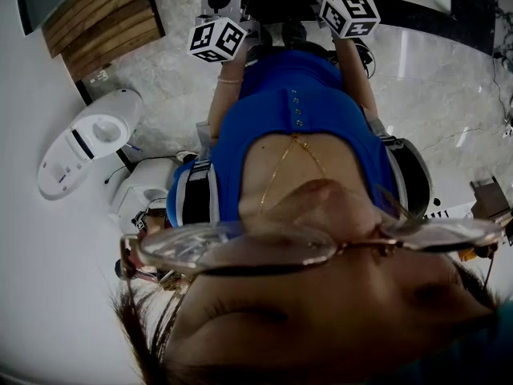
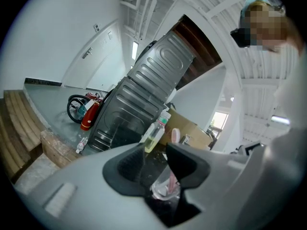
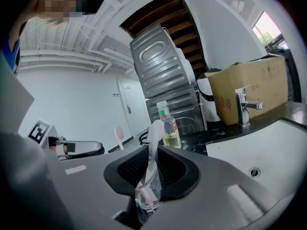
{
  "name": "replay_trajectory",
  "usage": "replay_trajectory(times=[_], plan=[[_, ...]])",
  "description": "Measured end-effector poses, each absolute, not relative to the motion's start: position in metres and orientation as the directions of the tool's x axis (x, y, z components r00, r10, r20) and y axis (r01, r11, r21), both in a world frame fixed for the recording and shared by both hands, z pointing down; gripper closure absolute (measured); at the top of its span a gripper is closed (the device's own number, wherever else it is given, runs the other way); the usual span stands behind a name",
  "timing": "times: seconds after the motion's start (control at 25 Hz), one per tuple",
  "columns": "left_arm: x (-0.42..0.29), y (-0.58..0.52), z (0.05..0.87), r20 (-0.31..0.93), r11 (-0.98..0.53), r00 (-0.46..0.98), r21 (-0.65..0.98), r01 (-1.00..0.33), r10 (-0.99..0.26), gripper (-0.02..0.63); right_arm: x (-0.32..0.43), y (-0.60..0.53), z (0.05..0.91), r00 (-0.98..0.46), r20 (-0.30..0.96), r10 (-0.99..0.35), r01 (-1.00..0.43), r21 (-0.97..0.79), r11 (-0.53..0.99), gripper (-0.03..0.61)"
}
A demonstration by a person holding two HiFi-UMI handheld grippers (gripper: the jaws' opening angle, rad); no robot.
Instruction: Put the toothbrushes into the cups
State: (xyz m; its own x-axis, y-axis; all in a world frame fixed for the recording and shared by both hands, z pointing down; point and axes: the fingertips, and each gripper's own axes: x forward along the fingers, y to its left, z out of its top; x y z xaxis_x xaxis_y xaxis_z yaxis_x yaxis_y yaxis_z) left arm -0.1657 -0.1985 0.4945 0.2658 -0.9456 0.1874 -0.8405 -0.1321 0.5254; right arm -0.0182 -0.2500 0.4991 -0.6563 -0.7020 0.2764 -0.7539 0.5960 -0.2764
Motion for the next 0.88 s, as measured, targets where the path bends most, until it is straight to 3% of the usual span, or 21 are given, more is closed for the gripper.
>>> replay_trajectory(times=[0.48, 0.88], plan=[[-0.157, -0.200, 0.487, 0.174, -0.165, 0.289, 0.509, -0.845, -0.941, 0.465, -0.020, -0.243, 0.498, -0.661, 0.288, -0.693, -0.750, -0.263, 0.606, 0.407], [-0.139, -0.201, 0.481, 0.171, -0.216, 0.338, 0.496, -0.841, -0.925, 0.457, -0.004, -0.231, 0.493, -0.630, 0.291, -0.720, -0.777, -0.261, 0.573, 0.396]])
